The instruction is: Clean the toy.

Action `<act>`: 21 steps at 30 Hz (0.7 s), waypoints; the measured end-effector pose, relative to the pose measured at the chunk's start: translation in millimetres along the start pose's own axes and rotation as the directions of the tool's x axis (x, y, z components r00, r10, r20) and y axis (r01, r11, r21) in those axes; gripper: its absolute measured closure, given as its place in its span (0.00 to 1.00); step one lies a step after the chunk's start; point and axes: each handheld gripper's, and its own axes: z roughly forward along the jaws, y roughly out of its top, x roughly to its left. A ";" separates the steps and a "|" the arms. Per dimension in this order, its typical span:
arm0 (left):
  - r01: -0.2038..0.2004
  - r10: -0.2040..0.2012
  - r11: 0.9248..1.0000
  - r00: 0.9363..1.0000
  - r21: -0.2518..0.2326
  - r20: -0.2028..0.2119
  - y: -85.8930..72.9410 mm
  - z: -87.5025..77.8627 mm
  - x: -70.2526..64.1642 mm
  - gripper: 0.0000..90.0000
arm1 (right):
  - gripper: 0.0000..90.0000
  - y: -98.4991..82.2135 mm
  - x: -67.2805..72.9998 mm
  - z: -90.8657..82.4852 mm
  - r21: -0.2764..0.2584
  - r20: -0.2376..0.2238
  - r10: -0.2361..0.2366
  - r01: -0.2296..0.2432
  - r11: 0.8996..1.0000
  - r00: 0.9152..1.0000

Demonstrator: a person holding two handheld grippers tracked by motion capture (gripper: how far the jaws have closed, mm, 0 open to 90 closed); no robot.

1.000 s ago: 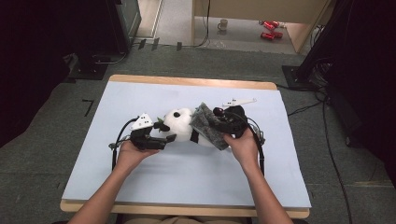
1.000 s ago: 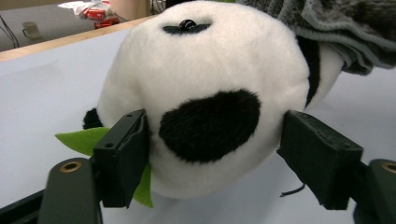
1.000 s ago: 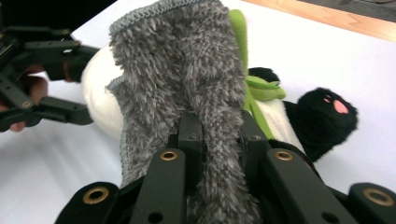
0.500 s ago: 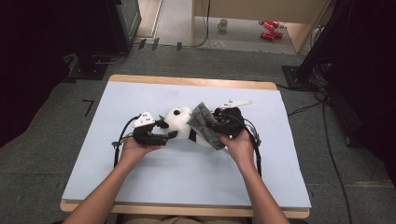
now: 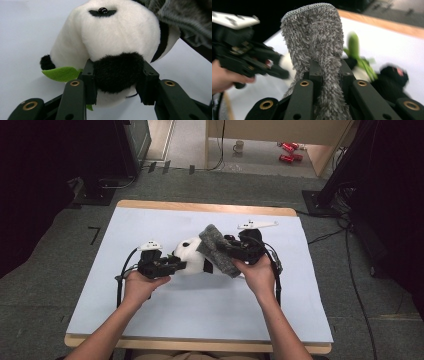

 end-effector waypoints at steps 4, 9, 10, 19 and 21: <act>0.030 -0.031 0.999 0.999 -0.036 -0.008 -8.9 -0.6 -8.9 0.64 | 0.87 9.4 24.9 -2.9 -0.033 -0.046 -0.057 0.055 0.998 0.997; 0.031 -0.032 0.997 0.999 -0.068 -0.008 -13.3 5.7 -20.0 0.63 | 0.86 1.0 39.4 26.3 -0.002 -0.088 -0.053 0.053 0.999 0.995; 0.004 -0.006 0.997 1.000 -0.073 -0.018 -15.0 7.5 -23.9 0.63 | 0.86 -1.6 40.8 32.1 0.008 -0.087 -0.048 0.049 0.999 0.995; 0.002 -0.003 0.999 0.999 -0.033 -0.037 -17.2 16.3 -13.0 0.62 | 0.85 -23.3 26.0 62.1 0.055 0.009 -0.099 0.098 0.994 0.995; -0.001 -0.001 0.999 0.999 -0.034 -0.039 -17.0 17.5 -9.6 0.62 | 0.85 -23.6 22.6 59.6 0.064 0.043 -0.119 0.116 0.991 0.992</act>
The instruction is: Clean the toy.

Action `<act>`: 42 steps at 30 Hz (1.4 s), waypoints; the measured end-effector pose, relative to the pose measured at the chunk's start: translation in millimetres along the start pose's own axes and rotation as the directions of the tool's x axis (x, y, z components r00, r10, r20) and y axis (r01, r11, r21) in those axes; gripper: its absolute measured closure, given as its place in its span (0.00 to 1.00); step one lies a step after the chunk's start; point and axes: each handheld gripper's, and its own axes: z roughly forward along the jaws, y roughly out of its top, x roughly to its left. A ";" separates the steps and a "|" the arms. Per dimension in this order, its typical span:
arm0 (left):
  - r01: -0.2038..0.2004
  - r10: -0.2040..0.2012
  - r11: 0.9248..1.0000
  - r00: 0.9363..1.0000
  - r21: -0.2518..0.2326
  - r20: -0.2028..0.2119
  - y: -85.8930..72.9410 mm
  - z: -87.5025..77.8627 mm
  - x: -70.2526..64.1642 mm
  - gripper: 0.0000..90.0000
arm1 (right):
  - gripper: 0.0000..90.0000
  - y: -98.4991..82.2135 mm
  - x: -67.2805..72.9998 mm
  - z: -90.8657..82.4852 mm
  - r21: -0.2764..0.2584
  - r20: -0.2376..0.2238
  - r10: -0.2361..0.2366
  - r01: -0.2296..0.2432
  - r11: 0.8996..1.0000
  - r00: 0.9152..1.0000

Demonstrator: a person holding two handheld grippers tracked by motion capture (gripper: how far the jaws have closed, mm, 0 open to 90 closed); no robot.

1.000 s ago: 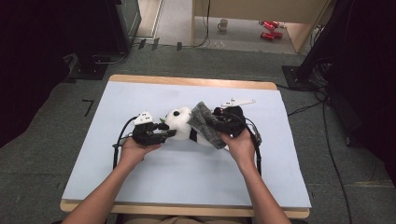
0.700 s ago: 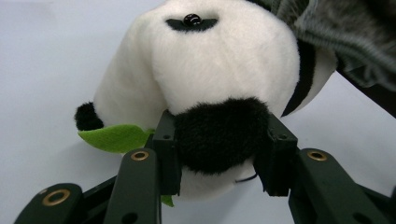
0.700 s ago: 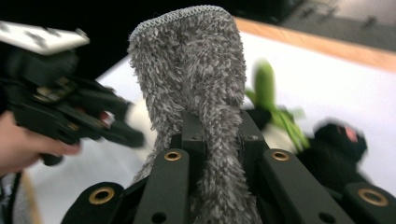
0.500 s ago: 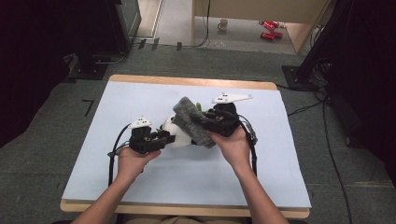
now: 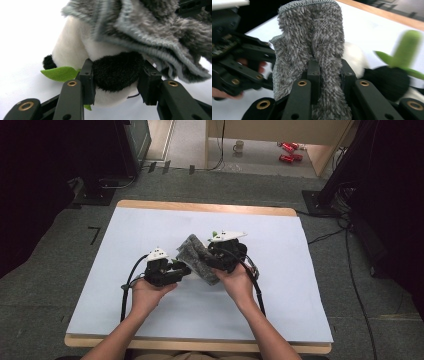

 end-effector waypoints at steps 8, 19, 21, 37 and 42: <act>-0.008 0.008 1.000 1.000 0.004 0.020 1.9 1.7 10.7 0.61 | 0.85 -4.6 -24.5 -19.6 0.025 0.088 0.018 -0.020 0.999 0.996; -0.016 0.016 1.000 0.999 0.000 0.045 4.4 4.4 17.5 0.60 | 0.87 -8.0 -51.2 -45.7 0.010 0.151 0.059 -0.061 0.998 0.987; -0.009 0.009 1.000 0.998 0.000 0.056 4.6 4.6 19.7 0.60 | 0.87 -7.4 -52.0 -49.1 0.010 0.161 0.051 -0.054 0.999 0.986; 0.031 -0.032 1.000 0.997 0.003 0.064 9.1 7.7 24.8 0.60 | 0.87 -14.7 -72.9 -91.8 -0.079 0.241 0.135 -0.119 0.990 0.961; 0.028 -0.028 1.000 0.998 0.002 0.060 8.1 7.3 24.2 0.60 | 0.88 -8.0 -66.6 -101.2 -0.111 0.169 0.162 -0.145 0.983 0.972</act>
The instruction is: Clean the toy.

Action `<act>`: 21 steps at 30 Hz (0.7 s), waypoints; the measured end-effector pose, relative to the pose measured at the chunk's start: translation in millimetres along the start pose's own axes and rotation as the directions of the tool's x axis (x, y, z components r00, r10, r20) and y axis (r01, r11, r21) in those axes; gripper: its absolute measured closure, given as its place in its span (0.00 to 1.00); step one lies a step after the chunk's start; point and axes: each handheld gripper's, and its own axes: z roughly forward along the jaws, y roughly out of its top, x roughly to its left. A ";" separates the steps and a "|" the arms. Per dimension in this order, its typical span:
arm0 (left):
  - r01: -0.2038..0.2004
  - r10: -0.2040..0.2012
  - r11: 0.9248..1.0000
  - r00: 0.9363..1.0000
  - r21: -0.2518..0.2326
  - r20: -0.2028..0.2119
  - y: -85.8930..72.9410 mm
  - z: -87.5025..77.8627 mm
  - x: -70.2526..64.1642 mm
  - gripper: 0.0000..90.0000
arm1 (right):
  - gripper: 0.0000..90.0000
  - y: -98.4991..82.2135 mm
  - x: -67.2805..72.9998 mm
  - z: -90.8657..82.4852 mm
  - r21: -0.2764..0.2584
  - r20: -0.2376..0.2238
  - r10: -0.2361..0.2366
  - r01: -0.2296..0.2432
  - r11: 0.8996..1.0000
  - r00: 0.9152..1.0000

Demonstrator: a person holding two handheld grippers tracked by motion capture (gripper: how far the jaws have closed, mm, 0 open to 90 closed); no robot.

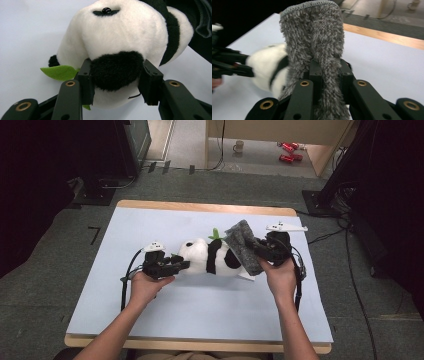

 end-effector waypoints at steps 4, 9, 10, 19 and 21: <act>0.005 -0.005 1.000 1.000 -0.003 -0.004 -0.4 -0.2 -0.5 0.60 | 0.88 9.5 21.7 -1.2 -0.009 -0.084 -0.021 0.020 1.000 0.996; 0.001 -0.001 1.000 1.000 -0.006 -0.008 -1.5 -0.6 -1.9 0.60 | 0.88 15.1 47.3 5.0 -0.015 -0.160 -0.058 0.056 0.998 0.985; 0.005 -0.005 1.000 1.000 -0.009 -0.010 -1.9 -0.6 -2.4 0.59 | 0.88 15.5 52.0 7.9 -0.009 -0.176 -0.064 0.064 0.998 0.982; -0.004 0.003 1.000 0.999 -0.012 -0.032 -5.2 -3.5 -10.8 0.59 | 0.88 13.5 84.4 41.8 0.042 -0.273 -0.101 0.117 0.992 0.957; -0.007 0.006 1.000 0.999 -0.022 -0.042 -7.0 -4.0 -13.6 0.59 | 0.87 11.5 87.1 49.8 0.047 -0.276 -0.107 0.124 0.991 0.955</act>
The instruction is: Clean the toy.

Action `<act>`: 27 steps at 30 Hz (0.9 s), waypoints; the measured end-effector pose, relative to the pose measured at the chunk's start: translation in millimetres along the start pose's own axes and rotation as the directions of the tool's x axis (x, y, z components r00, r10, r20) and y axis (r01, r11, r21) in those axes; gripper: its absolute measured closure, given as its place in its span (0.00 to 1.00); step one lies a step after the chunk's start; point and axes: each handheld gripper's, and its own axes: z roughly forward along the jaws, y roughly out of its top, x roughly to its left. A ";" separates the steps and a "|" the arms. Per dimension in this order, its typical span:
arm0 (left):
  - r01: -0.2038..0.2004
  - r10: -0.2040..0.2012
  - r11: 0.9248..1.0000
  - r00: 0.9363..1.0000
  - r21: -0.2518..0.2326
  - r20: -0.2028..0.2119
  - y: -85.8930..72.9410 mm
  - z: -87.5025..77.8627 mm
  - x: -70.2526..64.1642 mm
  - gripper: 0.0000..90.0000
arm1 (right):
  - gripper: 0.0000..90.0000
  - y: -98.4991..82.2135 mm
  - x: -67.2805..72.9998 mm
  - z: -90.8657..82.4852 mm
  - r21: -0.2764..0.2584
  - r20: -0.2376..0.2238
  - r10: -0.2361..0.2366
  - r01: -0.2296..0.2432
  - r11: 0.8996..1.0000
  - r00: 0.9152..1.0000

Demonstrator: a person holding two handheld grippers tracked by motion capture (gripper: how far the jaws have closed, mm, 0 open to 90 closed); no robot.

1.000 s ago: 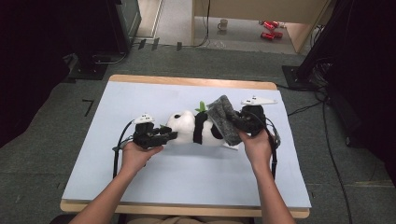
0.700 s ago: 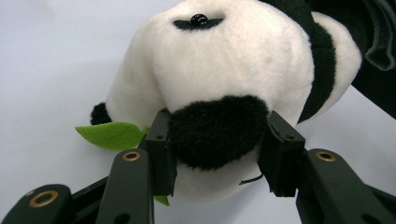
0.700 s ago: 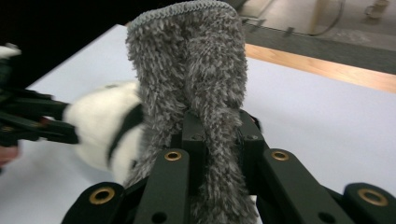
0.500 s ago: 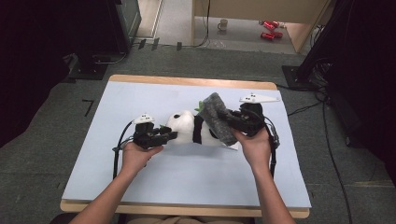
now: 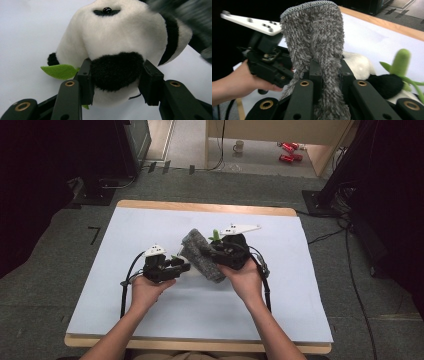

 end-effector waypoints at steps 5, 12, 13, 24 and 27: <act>-0.009 0.009 1.000 1.000 -0.009 -0.016 -3.2 -0.5 -2.7 0.59 | 0.87 -17.9 -13.9 30.9 0.056 -0.016 0.072 -0.071 0.996 0.997; -0.015 0.015 1.000 1.000 -0.008 -0.009 -3.9 -0.5 1.1 0.58 | 0.85 -27.2 -26.3 36.0 0.047 0.027 0.045 -0.046 0.998 0.999; -0.015 0.015 1.000 1.000 -0.007 -0.006 -3.7 -0.4 2.5 0.58 | 0.85 -27.4 -26.4 35.1 0.051 0.047 0.031 -0.033 0.998 0.998; -0.014 0.014 1.000 1.000 0.002 0.018 0.7 1.2 7.6 0.59 | 0.87 -28.3 -38.0 21.1 0.076 0.124 -0.002 -0.008 0.997 0.992; -0.012 0.012 1.000 1.000 0.005 0.026 2.3 1.6 9.7 0.59 | 0.87 -27.5 -40.0 14.6 0.079 0.149 -0.007 -0.004 0.997 0.989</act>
